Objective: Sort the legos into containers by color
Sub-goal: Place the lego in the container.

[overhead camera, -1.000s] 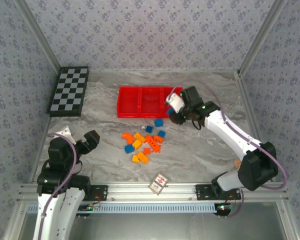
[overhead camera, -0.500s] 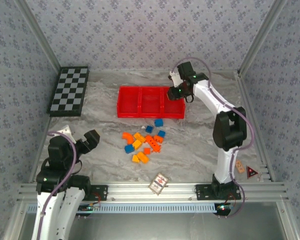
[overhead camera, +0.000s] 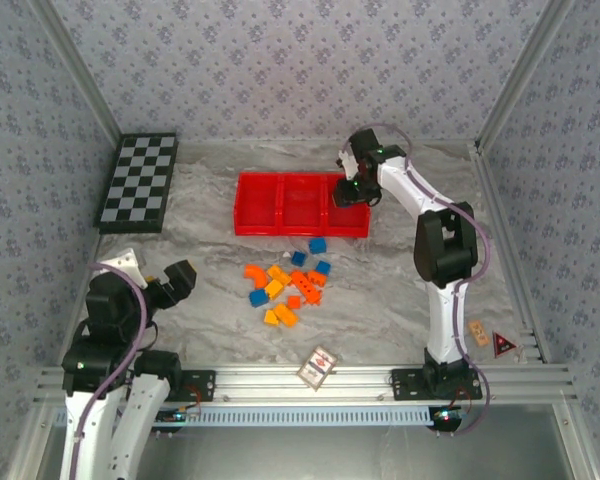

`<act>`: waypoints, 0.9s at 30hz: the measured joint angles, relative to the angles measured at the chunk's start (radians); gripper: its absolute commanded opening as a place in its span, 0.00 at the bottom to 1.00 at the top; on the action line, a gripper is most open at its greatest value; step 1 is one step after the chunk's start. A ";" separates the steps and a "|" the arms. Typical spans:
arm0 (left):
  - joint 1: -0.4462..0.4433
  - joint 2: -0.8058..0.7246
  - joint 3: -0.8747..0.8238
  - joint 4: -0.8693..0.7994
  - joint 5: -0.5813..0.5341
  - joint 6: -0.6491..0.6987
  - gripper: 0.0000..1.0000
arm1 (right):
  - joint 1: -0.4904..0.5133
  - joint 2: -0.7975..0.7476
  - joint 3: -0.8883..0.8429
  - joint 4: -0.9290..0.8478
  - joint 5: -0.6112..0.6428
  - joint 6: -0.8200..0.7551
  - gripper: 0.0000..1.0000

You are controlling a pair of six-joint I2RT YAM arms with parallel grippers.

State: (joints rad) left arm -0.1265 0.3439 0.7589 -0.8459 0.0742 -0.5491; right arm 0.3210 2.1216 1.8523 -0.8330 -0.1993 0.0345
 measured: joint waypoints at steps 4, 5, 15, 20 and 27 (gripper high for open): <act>0.000 0.005 -0.001 0.003 0.017 0.015 1.00 | 0.000 0.003 0.000 -0.003 -0.001 0.004 0.45; 0.000 0.004 -0.003 0.008 0.020 0.018 1.00 | 0.000 0.005 0.002 -0.003 -0.002 0.004 0.46; 0.000 0.003 -0.031 0.028 0.047 0.038 1.00 | -0.001 0.053 0.117 -0.082 -0.009 0.055 0.53; 0.000 0.003 -0.034 0.038 0.062 0.044 1.00 | 0.008 -0.044 -0.002 -0.068 0.020 0.106 0.67; 0.000 0.002 -0.044 0.039 0.072 0.044 1.00 | 0.085 -0.375 -0.374 0.039 0.095 0.295 0.80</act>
State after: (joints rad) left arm -0.1265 0.3458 0.7147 -0.8070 0.1463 -0.5053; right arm 0.4061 1.7462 1.4780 -0.7937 -0.1040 0.3294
